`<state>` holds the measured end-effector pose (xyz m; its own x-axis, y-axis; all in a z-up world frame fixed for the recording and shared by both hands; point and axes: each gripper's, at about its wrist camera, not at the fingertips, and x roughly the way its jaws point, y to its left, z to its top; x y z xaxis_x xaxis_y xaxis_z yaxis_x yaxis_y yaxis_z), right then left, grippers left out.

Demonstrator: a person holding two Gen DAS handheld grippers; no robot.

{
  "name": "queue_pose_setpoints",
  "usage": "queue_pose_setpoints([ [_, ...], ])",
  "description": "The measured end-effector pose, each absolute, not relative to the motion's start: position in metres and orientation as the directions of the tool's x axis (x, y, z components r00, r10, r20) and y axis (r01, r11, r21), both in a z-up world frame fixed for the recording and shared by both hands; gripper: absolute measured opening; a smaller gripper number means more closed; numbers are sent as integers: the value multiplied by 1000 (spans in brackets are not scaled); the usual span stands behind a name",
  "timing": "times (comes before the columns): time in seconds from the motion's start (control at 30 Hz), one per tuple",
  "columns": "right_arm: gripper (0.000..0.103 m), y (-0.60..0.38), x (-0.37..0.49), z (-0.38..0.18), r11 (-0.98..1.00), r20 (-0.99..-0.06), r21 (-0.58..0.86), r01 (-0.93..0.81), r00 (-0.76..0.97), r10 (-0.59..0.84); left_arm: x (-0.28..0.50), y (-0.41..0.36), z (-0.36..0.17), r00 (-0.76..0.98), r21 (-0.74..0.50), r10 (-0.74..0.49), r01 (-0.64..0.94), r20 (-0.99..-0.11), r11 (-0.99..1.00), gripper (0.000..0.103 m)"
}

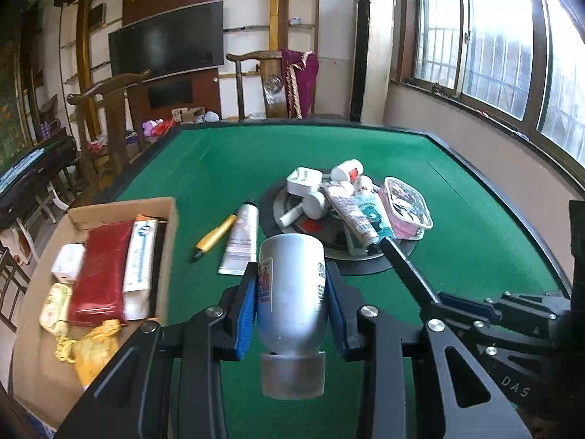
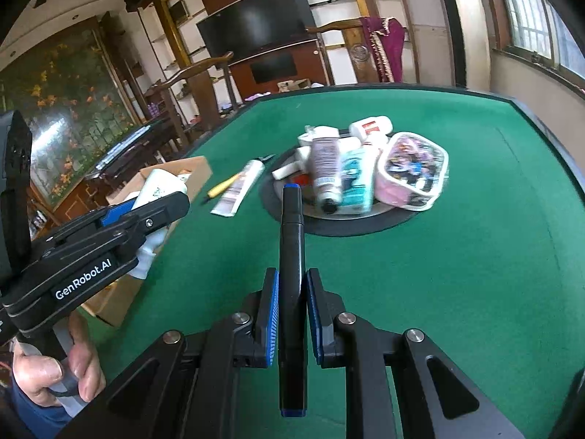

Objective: Organize objects
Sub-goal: 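Lift the white bottle with the left tool while the right holds the marker, then carry the white bottle and black marker over the box and open both tools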

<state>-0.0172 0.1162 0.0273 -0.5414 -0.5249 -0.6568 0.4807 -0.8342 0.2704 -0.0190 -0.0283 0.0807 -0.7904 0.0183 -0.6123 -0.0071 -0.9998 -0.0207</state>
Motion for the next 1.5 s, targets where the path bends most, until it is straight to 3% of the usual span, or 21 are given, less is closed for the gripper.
queue_pose_setpoints([
  [0.6, 16, -12, 20, 56, -704, -653, 219, 676, -435, -620, 40, -142, 105, -817, -80, -110, 187, -566, -979, 34],
  [0.97, 16, -101, 35, 45, -603, -680, 221, 766, -322, -659, 67, -228, 88, -763, -118, -204, 343, -613, -932, 34],
  [1.5, 17, -160, 30, 9, -579, -737, 218, 786, -256, -625, 66, -274, 57, -721, -181, -184, 397, -668, -900, 34],
])
